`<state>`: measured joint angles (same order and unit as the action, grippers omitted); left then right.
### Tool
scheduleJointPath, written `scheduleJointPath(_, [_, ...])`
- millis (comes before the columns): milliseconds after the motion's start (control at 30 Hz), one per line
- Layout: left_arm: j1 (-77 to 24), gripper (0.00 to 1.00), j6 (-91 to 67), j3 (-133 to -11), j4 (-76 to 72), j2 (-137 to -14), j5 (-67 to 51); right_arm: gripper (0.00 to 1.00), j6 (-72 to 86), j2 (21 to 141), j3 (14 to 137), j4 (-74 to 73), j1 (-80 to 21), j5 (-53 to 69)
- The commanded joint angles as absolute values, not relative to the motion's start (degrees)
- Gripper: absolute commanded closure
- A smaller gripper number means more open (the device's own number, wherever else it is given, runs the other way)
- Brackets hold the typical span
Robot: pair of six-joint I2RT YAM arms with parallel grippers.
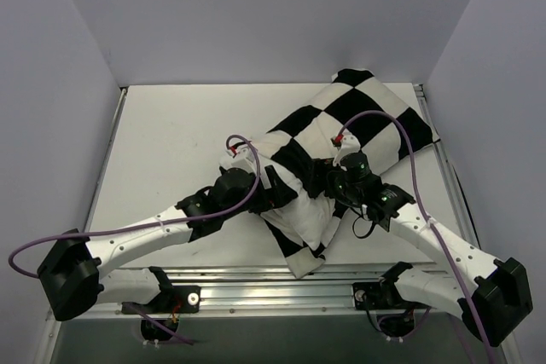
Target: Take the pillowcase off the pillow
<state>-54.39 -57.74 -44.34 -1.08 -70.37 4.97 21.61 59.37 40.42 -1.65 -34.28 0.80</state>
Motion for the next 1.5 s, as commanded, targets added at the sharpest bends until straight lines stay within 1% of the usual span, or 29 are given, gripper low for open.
scheduleJointPath(0, [-55.3, 0.06, -57.1, -45.6, -10.2, -70.2, 4.6, 0.16, 23.2, 61.4, 40.8, -0.5, -36.4, 4.9])
scheduleJointPath(233, [-55.2, 0.06, -56.8, -47.3, -9.7, -76.7, 6.1, 0.17, 23.5, 63.0, 42.6, -0.5, -40.4, 2.9])
scheduleJointPath(300, [-55.1, 0.0, -56.3, -47.7, -9.6, -77.6, 6.6, 0.18, 23.7, 63.5, 42.8, -0.5, -41.8, 1.3])
scheduleJointPath(333, [-55.1, 0.21, -56.1, -48.0, -9.5, -78.0, 6.8, 0.21, 23.8, 63.7, 42.8, -0.6, -42.9, 0.8])
scheduleJointPath(400, [-54.7, 0.47, -55.5, -48.7, -8.6, -77.9, 7.2, 0.25, 24.1, 64.2, 42.5, -0.5, -43.2, 0.2])
scheduleJointPath(433, [-54.4, 0.74, -55.0, -48.8, -8.1, -77.0, 7.3, 0.31, 24.1, 64.5, 42.3, -0.5, -43.3, 0.2])
scheduleJointPath(467, [-54.1, 0.87, -54.8, -48.9, -7.6, -76.2, 7.5, 0.36, 23.9, 64.5, 42.1, -0.5, -43.3, -1.7])
scheduleJointPath(500, [-53.8, 0.97, -54.5, -49.0, -5.9, -75.3, 8.2, 0.42, 23.6, 64.5, 41.8, -0.5, -43.2, -3.5])
scheduleJointPath(533, [-52.9, 0.98, -53.9, -49.1, -4.8, -73.1, 8.4, 0.56, 23.4, 64.5, 41.7, -0.6, -43.1, -4.7])
scheduleJointPath(600, [-51.6, 0.98, -53.4, -49.3, -1.1, -70.4, 8.7, 0.72, 22.7, 64.6, 41.1, -0.6, -41.7, -7.6])
scheduleJointPath(633, [-49.9, 0.98, -53.1, -49.5, 0.6, -67.2, 8.8, 0.79, 22.6, 64.7, 41.0, -0.7, -40.7, -8.2])
scheduleJointPath(667, [-48.7, 0.98, -52.9, -49.8, 3.8, -65.4, 8.7, 0.91, 22.4, 64.9, 40.9, -0.8, -37.9, -8.5])
scheduleJointPath(733, [-46.4, 0.98, -51.8, -51.5, 10.5, -59.9, 8.4, 1.0, 22.5, 65.4, 40.6, -1.1, -35.0, -10.1])
scheduleJointPath(833, [-41.8, 0.98, -49.6, -54.6, 19.2, -52.2, 8.3, 1.0, 22.9, 67.1, 41.3, -1.6, -29.6, -11.7])
scheduleJointPath(1000, [-32.3, 0.98, -45.6, -60.9, 34.8, -43.6, 6.2, 1.0, 26.5, 70.0, 42.9, -1.5, -19.6, -9.1])
scheduleJointPath(1033, [-31.1, 0.98, -44.2, -62.2, 36.9, -41.6, 5.8, 1.0, 27.3, 70.4, 43.1, -1.3, -15.9, -7.9])
scheduleJointPath(1133, [-28.5, 0.98, -41.8, -66.8, 45.2, -39.0, 5.9, 1.0, 29.9, 72.2, 43.9, -0.5, -9.6, -4.2])
scheduleJointPath(1200, [-28.4, 0.98, -41.6, -68.0, 50.0, -38.4, 5.0, 1.0, 31.2, 72.6, 45.1, -0.5, -7.2, -2.7])
scheduleJointPath(1267, [-28.4, 0.98, -42.6, -66.5, 51.4, -37.4, 2.5, 1.0, 30.9, 72.9, 45.8, 0.7, -6.2, -2.0])
scheduleJointPath(1333, [-28.4, 0.98, -46.0, -60.0, 49.4, -35.3, -3.9, 1.0, 30.0, 73.0, 46.8, 2.4, -6.6, 2.3])
scheduleJointPath(1367, [-28.4, 0.98, -47.5, -57.0, 45.9, -34.4, -6.2, 1.0, 29.0, 72.9, 46.7, 4.2, -7.7, 4.5])
scheduleJointPath(1400, [-28.5, 0.98, -51.1, -50.5, 43.5, -33.5, -8.4, 1.0, 28.6, 72.7, 46.1, 5.0, -8.7, 8.3])
scheduleJointPath(1433, [-28.6, 0.98, -52.8, -47.2, 40.9, -31.5, -12.2, 1.0, 28.0, 72.2, 46.0, 5.5, -9.9, 9.7])
scheduleJointPath(1467, [-28.6, 0.98, -54.5, -44.5, 36.3, -30.6, -13.4, 0.99, 27.3, 71.9, 45.8, 5.7, -13.4, 10.5])
